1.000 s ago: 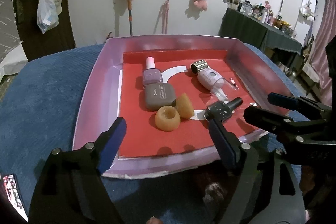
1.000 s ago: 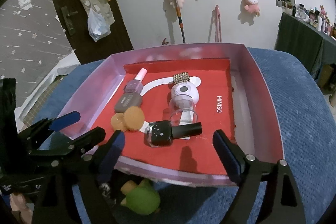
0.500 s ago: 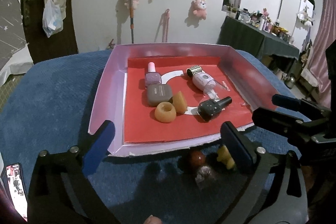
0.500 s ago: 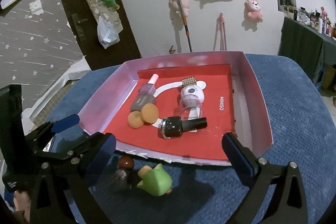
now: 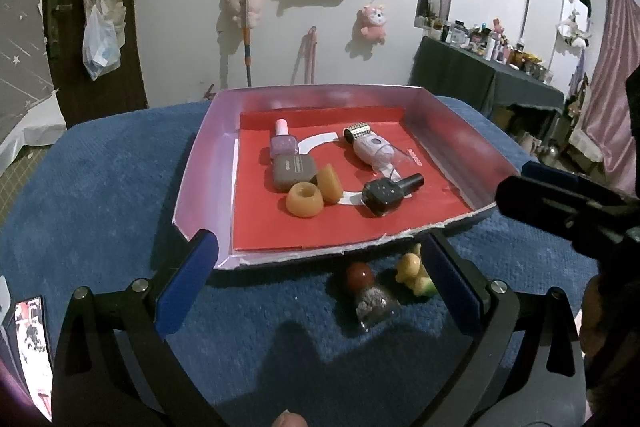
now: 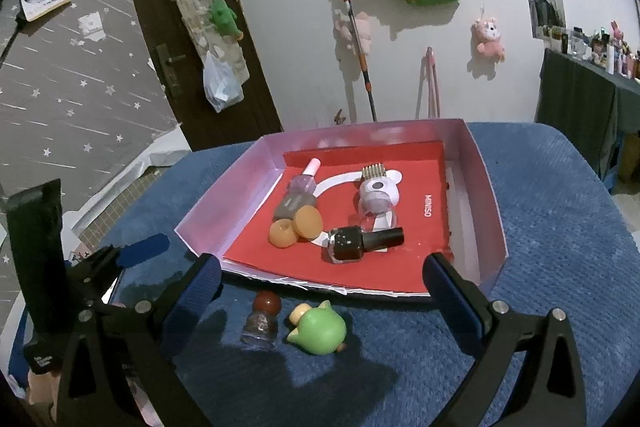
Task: Organize rigid objects
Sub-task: 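Withdraw both tools from the box toward the glitter bottle and green toy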
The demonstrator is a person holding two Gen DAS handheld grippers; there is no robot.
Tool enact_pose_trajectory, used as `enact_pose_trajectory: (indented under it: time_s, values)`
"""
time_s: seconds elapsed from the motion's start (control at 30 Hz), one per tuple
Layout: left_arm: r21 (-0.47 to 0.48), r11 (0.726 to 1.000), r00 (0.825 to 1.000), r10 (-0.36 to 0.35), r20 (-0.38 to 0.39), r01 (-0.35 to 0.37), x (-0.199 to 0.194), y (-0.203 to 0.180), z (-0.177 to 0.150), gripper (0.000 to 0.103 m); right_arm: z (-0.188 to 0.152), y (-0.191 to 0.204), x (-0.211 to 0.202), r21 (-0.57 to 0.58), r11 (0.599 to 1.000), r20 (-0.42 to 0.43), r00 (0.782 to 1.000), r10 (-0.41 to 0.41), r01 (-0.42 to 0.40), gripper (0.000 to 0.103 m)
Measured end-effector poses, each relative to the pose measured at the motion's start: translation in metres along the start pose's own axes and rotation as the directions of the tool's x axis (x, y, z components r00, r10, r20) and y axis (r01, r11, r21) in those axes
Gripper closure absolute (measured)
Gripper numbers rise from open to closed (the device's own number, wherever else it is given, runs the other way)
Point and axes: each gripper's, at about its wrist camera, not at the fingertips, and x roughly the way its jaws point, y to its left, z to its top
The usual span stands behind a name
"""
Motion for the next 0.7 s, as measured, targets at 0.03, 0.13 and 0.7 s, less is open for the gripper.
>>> enact_pose_trajectory:
  time_s: [0.03, 0.13, 0.7]
  values:
    - [0.005, 1.000, 1.000, 0.004, 0.001, -0.004, 0.000, -0.001, -0.002, 0.000, -0.001, 0.000, -0.001, -0.001, 1.000, 0.004, 1.000, 0.001, -0.001, 0.000]
    - [0.007, 1.000, 1.000, 0.017, 0.006, -0.017, -0.004, -0.003, -0.007, 0.000, -0.006, 0.001, -0.005, -0.002, 1.000, 0.011, 1.000, 0.007, -0.007, 0.000]
    - [-0.066, 0.998, 0.998, -0.018, -0.055, 0.015, -0.001, 0.003, -0.034, 0.000, -0.036, -0.005, -0.016, 0.011, 1.000, 0.005, 1.000, -0.018, 0.018, 0.000]
